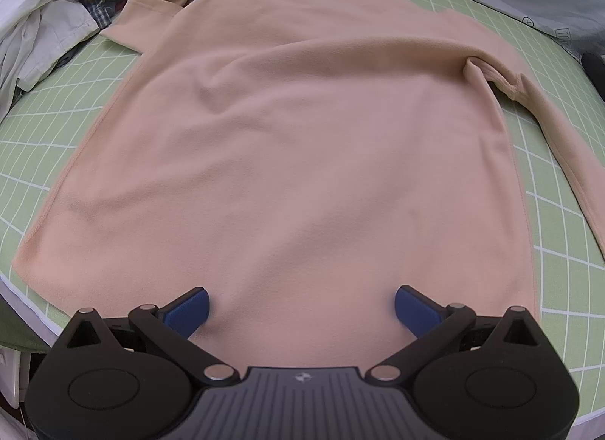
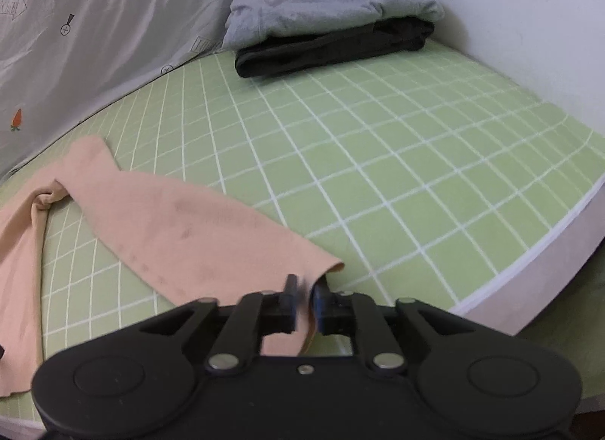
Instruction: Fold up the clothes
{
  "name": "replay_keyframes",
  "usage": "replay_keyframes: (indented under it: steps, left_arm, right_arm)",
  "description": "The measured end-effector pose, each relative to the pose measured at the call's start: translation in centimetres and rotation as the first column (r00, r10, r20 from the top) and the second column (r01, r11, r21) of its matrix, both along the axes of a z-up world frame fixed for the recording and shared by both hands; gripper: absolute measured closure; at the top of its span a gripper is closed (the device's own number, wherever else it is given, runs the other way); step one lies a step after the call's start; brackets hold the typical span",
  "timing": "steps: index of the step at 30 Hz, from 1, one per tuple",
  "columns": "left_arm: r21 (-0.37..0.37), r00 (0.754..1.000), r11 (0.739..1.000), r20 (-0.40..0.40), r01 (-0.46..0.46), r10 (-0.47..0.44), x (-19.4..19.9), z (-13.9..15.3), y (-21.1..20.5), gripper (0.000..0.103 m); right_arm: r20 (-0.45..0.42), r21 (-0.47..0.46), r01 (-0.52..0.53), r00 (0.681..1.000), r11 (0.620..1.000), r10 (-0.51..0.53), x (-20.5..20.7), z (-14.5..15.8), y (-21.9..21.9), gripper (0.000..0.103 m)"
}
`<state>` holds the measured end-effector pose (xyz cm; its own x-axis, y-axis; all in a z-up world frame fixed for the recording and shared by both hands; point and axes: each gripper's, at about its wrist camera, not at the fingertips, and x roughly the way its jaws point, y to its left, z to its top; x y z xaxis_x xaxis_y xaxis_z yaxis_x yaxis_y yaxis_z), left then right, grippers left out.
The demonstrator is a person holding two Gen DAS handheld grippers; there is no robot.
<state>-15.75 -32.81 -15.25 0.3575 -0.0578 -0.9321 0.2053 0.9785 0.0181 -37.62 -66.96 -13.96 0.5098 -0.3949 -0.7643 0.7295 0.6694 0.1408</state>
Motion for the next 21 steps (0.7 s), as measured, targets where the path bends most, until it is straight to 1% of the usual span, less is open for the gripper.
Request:
replay_keyframes:
  steps: [1, 2, 3, 4, 5, 6, 7, 8, 9, 10, 12, 15, 17, 19, 20, 21]
  left_arm:
    - [0.000, 1.000, 1.000, 0.000, 0.000, 0.000, 0.0, 0.0, 0.0, 0.000]
    - [0.000, 1.000, 1.000, 0.000, -0.001, 0.001, 0.0, 0.0, 0.0, 0.000]
    - [0.000, 1.000, 1.000, -0.001, -0.001, 0.001, 0.1, 0.0, -0.1, 0.000]
    - [0.001, 1.000, 1.000, -0.002, -0.002, 0.002, 0.1, 0.0, -0.1, 0.000]
    - [0.001, 1.000, 1.000, -0.005, -0.003, 0.003, 0.1, 0.0, -0.1, 0.000]
    - [0.001, 1.000, 1.000, -0.008, -0.003, 0.003, 0.2, 0.1, -0.1, 0.000]
    - [0.002, 1.000, 1.000, -0.011, -0.004, 0.004, 0.2, 0.1, -0.1, 0.000]
    - [0.002, 1.000, 1.000, -0.014, -0.004, 0.004, 0.3, 0.2, -0.2, 0.000]
    - [0.003, 1.000, 1.000, -0.017, -0.005, 0.005, 0.4, 0.2, -0.2, 0.000]
    - [0.003, 1.000, 1.000, -0.022, -0.005, 0.005, 0.5, 0.2, -0.2, 0.000]
    - [0.006, 0.999, 1.000, -0.035, -0.004, 0.004, 0.7, 0.2, -0.3, 0.000]
    - [0.011, 0.998, 1.000, -0.068, 0.002, -0.002, 1.3, 0.3, -0.3, 0.000]
    - [0.016, 0.995, 1.000, -0.095, 0.009, -0.007, 1.8, 0.3, -0.4, 0.000]
    - [0.022, 0.993, 1.000, -0.121, 0.016, -0.013, 2.3, 0.3, -0.5, 0.000]
    - [0.024, 0.991, 1.000, -0.131, 0.020, -0.017, 2.6, 0.3, -0.6, 0.000]
    - [0.025, 0.990, 0.999, -0.140, 0.024, -0.020, 2.8, 0.3, -0.6, 0.000]
  right_arm:
    - [-0.002, -0.018, 0.000, 1.000, 1.000, 0.000, 0.3, 0.3, 0.0, 0.074]
    - [-0.006, -0.039, -0.003, 1.000, 0.999, 0.003, 0.8, 0.5, 0.0, 0.063]
    - [-0.010, -0.059, -0.008, 1.000, 0.998, 0.007, 1.2, 0.8, 0.0, 0.057]
    - [-0.014, -0.081, -0.021, 1.000, 0.996, 0.020, 1.8, 1.0, 0.0, 0.057]
    - [-0.019, -0.102, -0.040, 0.999, 0.994, 0.039, 2.5, 1.2, 0.0, 0.052]
    - [-0.024, -0.123, -0.060, 0.998, 0.991, 0.057, 3.3, 1.4, 0.0, 0.039]
    - [-0.028, -0.143, -0.079, 0.997, 0.987, 0.076, 4.0, 1.6, 0.0, 0.031]
    - [-0.026, -0.158, -0.099, 0.995, 0.982, 0.096, 4.7, 1.9, -0.1, 0.020]
    - [-0.022, -0.173, -0.116, 0.993, 0.978, 0.114, 5.5, 2.2, -0.1, 0.017]
    - [-0.017, -0.185, -0.128, 0.992, 0.974, 0.127, 6.2, 2.5, -0.1, 0.017]
    - [-0.020, -0.212, -0.145, 0.989, 0.966, 0.144, 7.8, 2.9, -0.1, 0.008]
    - [-0.022, -0.229, -0.193, 0.981, 0.954, 0.193, 10.7, 2.9, -0.3, 0.006]
    - [-0.021, -0.202, -0.241, 0.970, 0.949, 0.242, 13.1, 2.5, -0.6, 0.007]
    - [-0.019, -0.175, -0.289, 0.957, 0.941, 0.290, 15.6, 2.1, -0.9, 0.014]
    - [-0.017, -0.161, -0.314, 0.949, 0.936, 0.315, 16.8, 1.9, -1.0, 0.021]
    - [-0.009, -0.143, -0.346, 0.937, 0.927, 0.348, 18.1, 1.7, -1.1, 0.032]
